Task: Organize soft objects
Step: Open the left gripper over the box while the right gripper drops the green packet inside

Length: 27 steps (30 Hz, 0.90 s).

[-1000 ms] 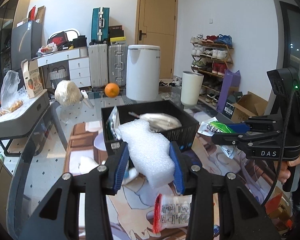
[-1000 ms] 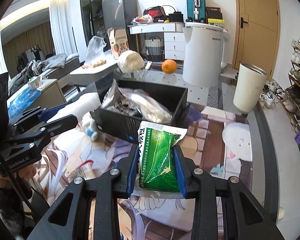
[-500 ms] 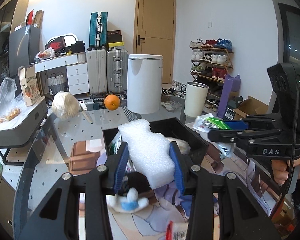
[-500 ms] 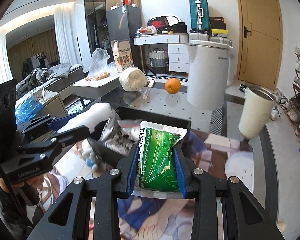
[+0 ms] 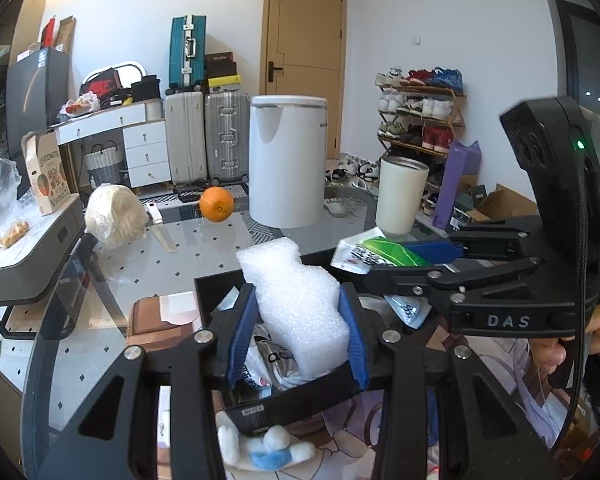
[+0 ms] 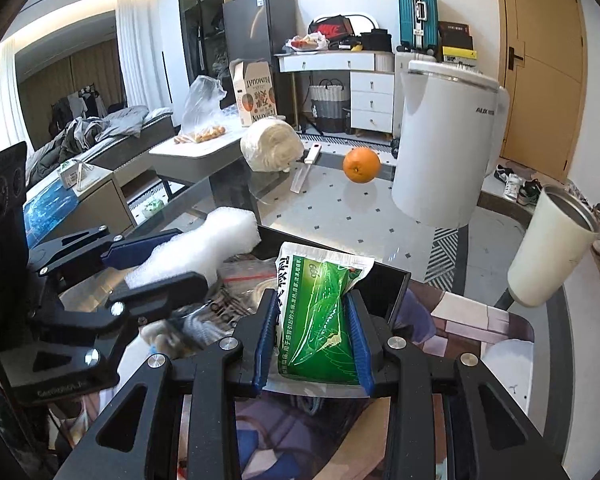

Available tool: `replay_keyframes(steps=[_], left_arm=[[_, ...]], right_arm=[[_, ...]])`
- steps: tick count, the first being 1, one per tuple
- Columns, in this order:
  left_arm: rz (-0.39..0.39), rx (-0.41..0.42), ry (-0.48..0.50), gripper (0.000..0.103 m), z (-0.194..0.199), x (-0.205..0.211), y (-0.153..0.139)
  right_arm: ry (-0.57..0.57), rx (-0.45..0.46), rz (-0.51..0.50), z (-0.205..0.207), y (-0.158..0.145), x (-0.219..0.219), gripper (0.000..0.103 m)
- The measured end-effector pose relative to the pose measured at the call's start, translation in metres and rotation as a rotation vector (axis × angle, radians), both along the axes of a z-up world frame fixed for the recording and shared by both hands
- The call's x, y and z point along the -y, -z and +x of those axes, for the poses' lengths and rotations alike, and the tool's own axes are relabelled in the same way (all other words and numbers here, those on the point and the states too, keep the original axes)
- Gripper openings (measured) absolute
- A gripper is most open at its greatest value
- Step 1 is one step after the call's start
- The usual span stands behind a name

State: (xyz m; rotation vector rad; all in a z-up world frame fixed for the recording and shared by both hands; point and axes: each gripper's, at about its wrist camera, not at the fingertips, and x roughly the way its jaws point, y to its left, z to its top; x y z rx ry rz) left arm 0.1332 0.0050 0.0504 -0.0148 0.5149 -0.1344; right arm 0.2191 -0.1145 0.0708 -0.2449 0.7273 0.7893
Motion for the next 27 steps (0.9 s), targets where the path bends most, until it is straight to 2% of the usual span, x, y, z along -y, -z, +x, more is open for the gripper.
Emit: replay_keyframes(steps=[7, 15, 19, 20, 23, 24, 25, 27], left_arm=[[0.023, -0.051, 0.007, 0.040, 0.018, 0.002, 0.015], [0.025, -0.118, 0.005, 0.040, 0.029, -0.001, 0.030], [0.027, -0.118, 0.006, 0.041, 0.027, -0.001, 0.030], [0.028, -0.119, 0.007, 0.041, 0.028, 0.000, 0.030], [0.034, -0.120, 0.006, 0.044, 0.029, -0.001, 0.030], [0.037, -0.119, 0.002, 0.049, 0.029, -0.001, 0.029], [0.028, -0.122, 0.009, 0.058, 0.028, -0.001, 0.029], [0.010, -0.126, 0.022, 0.067, 0.027, 0.000, 0.027]], right_arm=[[-0.011, -0.043, -0.048, 0.017, 0.017, -0.013, 0.034], [-0.014, -0.035, -0.141, 0.025, 0.025, -0.033, 0.034], [-0.017, -0.022, -0.169, 0.027, 0.026, -0.039, 0.034], [-0.020, -0.016, -0.177, 0.027, 0.026, -0.040, 0.036], [-0.021, -0.001, -0.177, 0.024, 0.023, -0.039, 0.054], [-0.017, 0.005, -0.173, 0.023, 0.021, -0.036, 0.057], [-0.008, 0.011, -0.167, 0.021, 0.019, -0.032, 0.058], [0.007, 0.026, -0.148, 0.017, 0.013, -0.022, 0.063]])
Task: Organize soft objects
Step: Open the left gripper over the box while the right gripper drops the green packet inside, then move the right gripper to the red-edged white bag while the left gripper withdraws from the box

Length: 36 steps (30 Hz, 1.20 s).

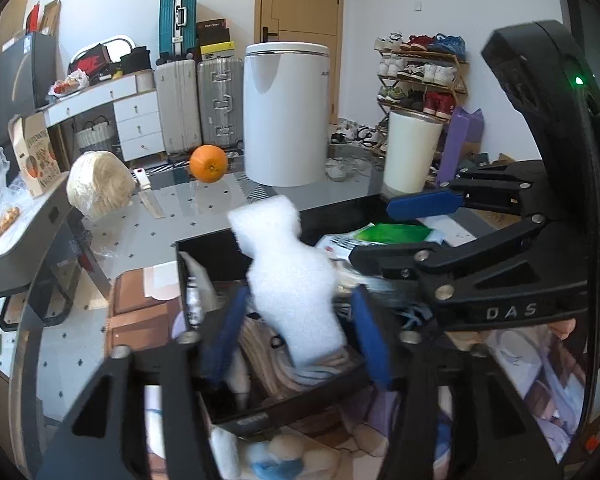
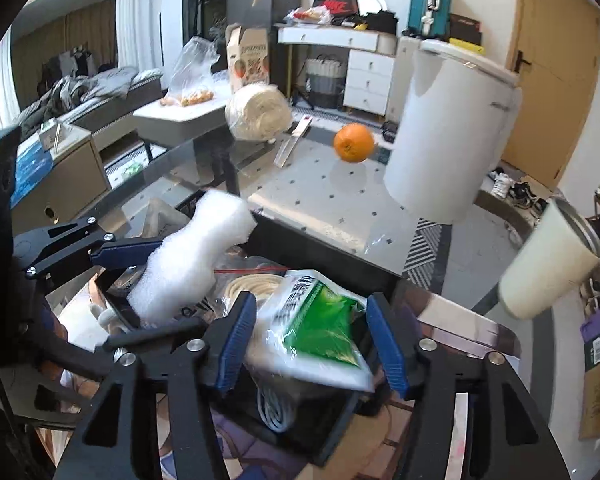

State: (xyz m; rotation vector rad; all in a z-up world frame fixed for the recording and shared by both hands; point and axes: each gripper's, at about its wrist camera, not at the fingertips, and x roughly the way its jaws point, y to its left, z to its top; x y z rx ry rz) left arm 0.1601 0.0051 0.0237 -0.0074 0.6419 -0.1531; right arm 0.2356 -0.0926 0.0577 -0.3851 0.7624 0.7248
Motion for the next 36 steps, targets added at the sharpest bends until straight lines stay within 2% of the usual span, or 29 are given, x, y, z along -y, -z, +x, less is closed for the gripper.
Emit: replay_keyframes(steps=[1, 2, 3, 4, 9, 13, 17, 24, 36], left_arm=[[0.001, 0.003, 0.000, 0.071, -0.003, 0.002, -0.002], [0.012, 0.012, -0.006, 0.075, -0.005, 0.003, -0.003], [0.028, 0.023, -0.010, 0.085, -0.009, 0.006, -0.005], [0.038, 0.033, -0.017, 0.091, -0.013, 0.007, -0.007], [0.021, 0.085, -0.050, 0.102, -0.036, 0.001, -0.017], [-0.006, 0.135, -0.097, 0.103, -0.057, -0.007, -0.024], [-0.032, 0.146, -0.119, 0.103, -0.076, -0.014, -0.025], [-0.036, 0.139, -0.126, 0.103, -0.093, -0.011, -0.018], [-0.032, 0.090, -0.149, 0.103, -0.117, -0.006, 0.004]], right_arm=[[0.015, 0.008, 0.013, -0.003, -0.004, 0.007, 0.066], [0.027, 0.012, 0.023, -0.006, -0.006, 0.012, 0.074], [0.041, 0.017, 0.041, -0.009, -0.009, 0.019, 0.082], [0.051, 0.020, 0.055, -0.012, -0.011, 0.024, 0.085], [0.114, 0.024, 0.132, -0.031, -0.019, 0.053, 0.102], [0.127, -0.002, 0.190, -0.049, -0.018, 0.071, 0.102], [0.133, -0.028, 0.211, -0.064, -0.013, 0.079, 0.102], [0.114, -0.052, 0.207, -0.084, -0.004, 0.080, 0.102], [0.091, -0.067, 0.186, -0.097, 0.002, 0.079, 0.102]])
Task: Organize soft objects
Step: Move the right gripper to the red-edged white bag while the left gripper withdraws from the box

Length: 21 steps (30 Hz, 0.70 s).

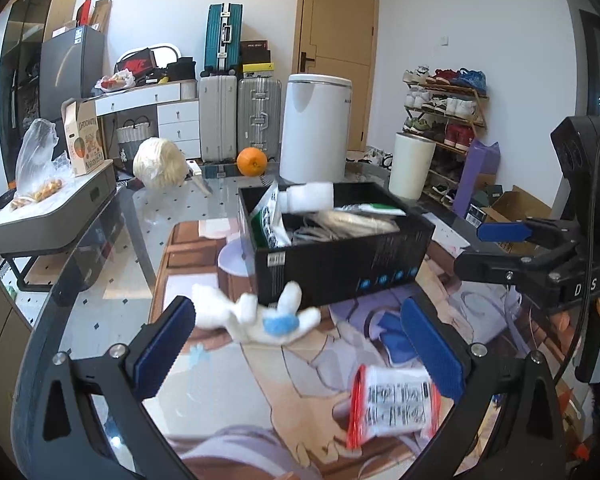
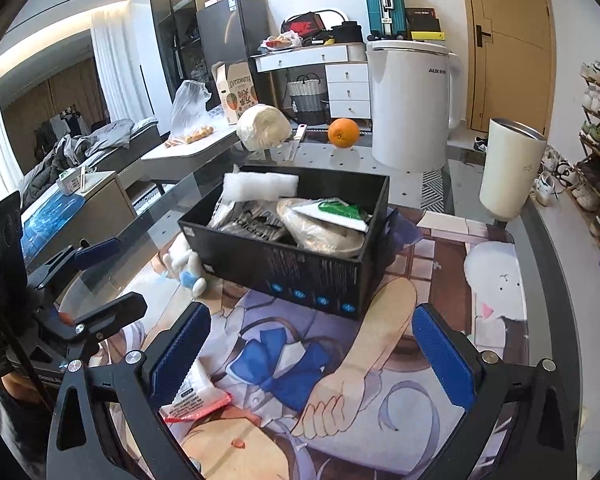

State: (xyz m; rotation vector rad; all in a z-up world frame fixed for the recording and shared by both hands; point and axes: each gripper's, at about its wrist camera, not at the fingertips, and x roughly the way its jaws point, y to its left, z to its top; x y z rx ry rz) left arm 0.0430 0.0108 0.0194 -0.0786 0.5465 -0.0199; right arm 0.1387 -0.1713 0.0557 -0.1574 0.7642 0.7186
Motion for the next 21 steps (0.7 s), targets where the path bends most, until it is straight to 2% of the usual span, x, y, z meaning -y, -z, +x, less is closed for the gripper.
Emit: replay_keyframes(steps=[7, 21], left_arm=[[-0.014, -0.022, -0.025, 0.103, -0.010, -0.006, 0.005], [-0.004, -0.037, -0.055, 0.103, -0.018, -0.015, 0.012]], right_arm=[[-0.035, -0.004, -0.030, -0.017, 0.010, -0.006, 0.102], [-0.178, -0.046, -0.073, -0.046, 0.033, -0.033, 0.102]])
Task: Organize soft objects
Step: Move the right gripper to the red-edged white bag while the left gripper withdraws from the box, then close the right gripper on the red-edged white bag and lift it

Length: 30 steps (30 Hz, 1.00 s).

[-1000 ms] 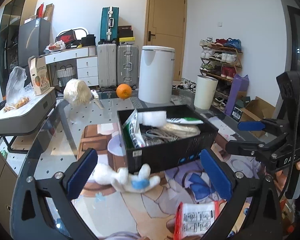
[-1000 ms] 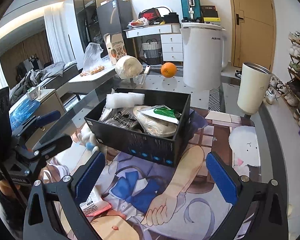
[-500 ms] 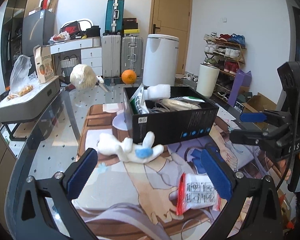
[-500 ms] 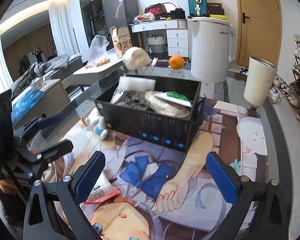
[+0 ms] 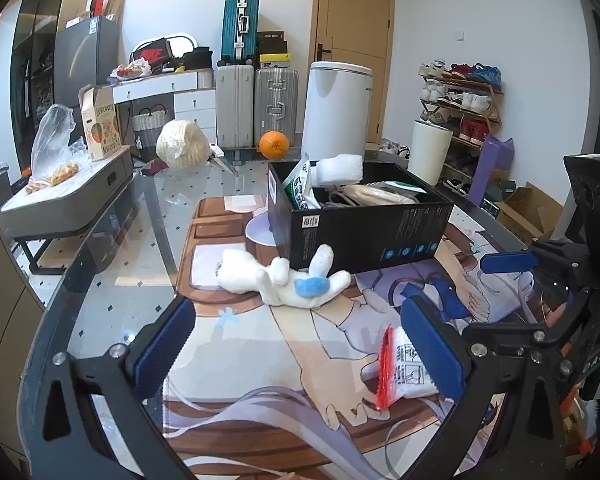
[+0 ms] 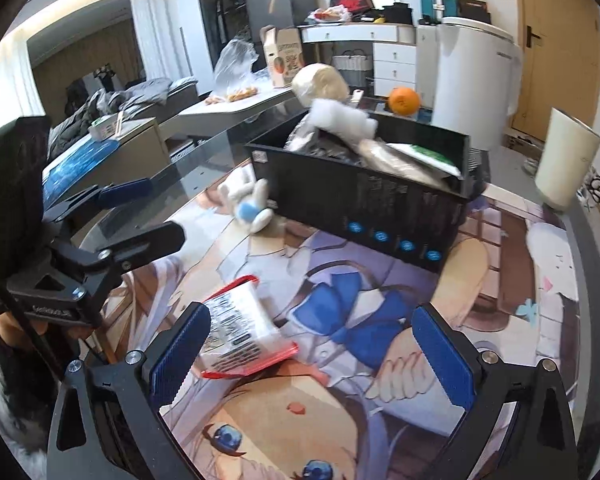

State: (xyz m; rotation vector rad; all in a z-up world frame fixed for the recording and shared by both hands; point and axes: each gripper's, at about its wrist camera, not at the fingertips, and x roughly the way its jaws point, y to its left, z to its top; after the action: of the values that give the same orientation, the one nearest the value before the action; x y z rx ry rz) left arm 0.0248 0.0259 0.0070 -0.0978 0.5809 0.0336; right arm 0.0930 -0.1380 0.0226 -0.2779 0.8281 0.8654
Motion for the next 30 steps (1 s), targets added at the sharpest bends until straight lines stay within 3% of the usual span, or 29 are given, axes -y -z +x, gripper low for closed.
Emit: replay_keyframes(steps=[13, 23, 30], left_arm=[[-0.027, -0.011, -0.028, 0.103, 0.002, -0.012, 0.005], [-0.019, -0.034, -0.027, 0.103, 0.008, -0.013, 0.009], [-0.009, -0.049, -0.027, 0.103, 0.014, -0.010, 0.010]], right_arm=[[-0.116, -0.027, -0.111, -0.015, 0.027, -0.038, 0.102], [0.045, -0.047, -0.151, 0.019, 0.031, -0.037, 0.102], [0.070, -0.055, -0.183, 0.029, 0.029, -0.023, 0.102]])
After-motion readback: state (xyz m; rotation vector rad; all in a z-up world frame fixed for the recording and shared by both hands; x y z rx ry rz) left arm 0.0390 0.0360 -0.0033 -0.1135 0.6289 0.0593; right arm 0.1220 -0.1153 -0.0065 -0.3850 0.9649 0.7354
